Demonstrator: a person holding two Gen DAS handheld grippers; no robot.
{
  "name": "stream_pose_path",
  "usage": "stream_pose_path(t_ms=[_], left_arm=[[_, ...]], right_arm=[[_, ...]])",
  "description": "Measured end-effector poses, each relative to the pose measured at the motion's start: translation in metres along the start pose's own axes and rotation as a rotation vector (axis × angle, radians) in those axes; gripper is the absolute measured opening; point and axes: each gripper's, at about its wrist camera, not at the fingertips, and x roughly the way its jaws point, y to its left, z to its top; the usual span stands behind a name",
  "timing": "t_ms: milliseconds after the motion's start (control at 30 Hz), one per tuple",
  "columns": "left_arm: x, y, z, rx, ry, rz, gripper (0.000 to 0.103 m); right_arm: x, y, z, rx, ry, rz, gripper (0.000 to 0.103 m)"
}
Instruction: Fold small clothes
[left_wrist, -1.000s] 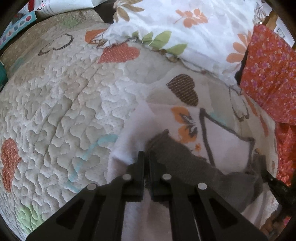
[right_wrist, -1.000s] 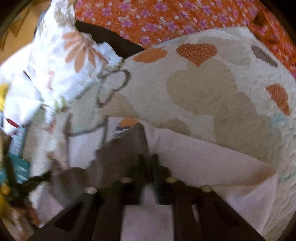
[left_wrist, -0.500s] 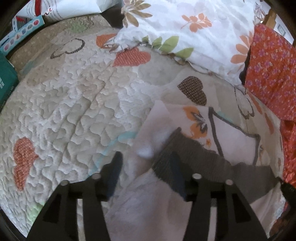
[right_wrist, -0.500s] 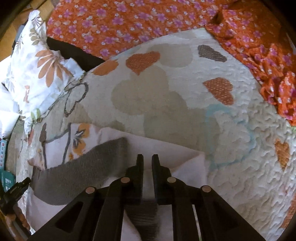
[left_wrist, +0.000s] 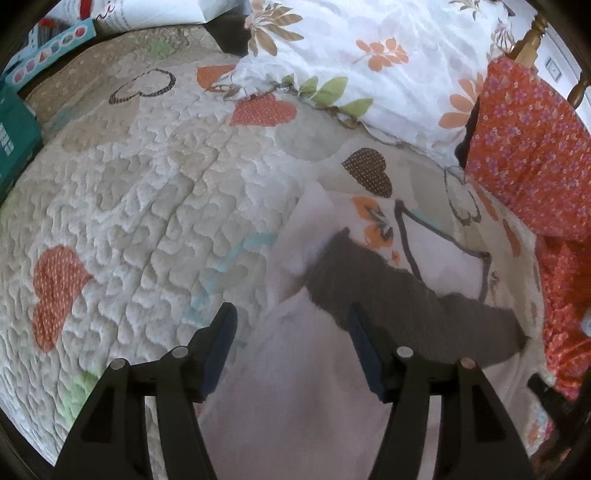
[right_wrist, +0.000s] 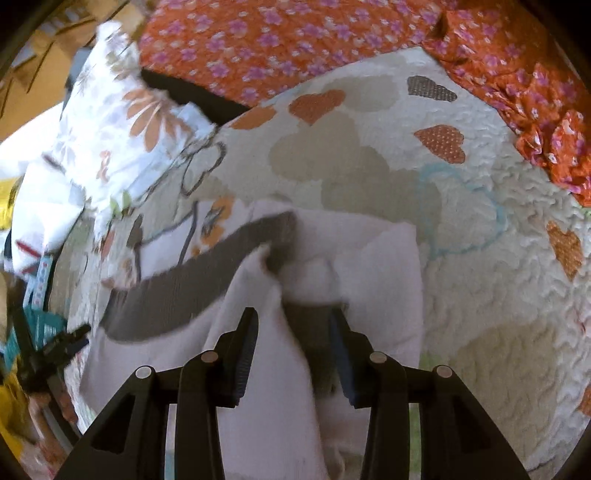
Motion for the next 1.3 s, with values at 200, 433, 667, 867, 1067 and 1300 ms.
stream_pose_path(t_ms=[200, 433, 667, 867, 1067, 1300], left_arm=[[-0.012, 0.000, -0.016, 0.009, -0.005, -0.019, 0.062], [-0.033, 0.008, -0.030, 0.007, -0.028, -0.048, 0.063], [-0.039, 0.025, -0.039, -0.001, -0.021, -0.013, 0.066], [-0.061, 0.018, -0.058, 0.033, -0.082, 0.006, 0.068], [-0.099, -0.001, -0.076, 0.097, -0.287, 0.094, 0.080], [-0.154, -0.028, -0.089, 0.186, -0.645, 0.217, 0.103]], right_arm=[[0.012, 0.006, -0.033, -0.051, 0.040, -0.077, 0.026], [-0.022, -0.008, -0.066, -0.016, 0.055, 0.001, 0.004], [-0.036, -0.051, -0.100, 0.071, 0.109, -0.041, 0.004], [-0.048, -0.029, -0.105, -0.012, 0.071, -0.088, 0.006], [-0.072, 0.003, -0.091, -0.080, -0.031, -0.121, 0.017], [-0.114, 0.088, -0.059, -0.337, -0.259, -0.181, 0.062]])
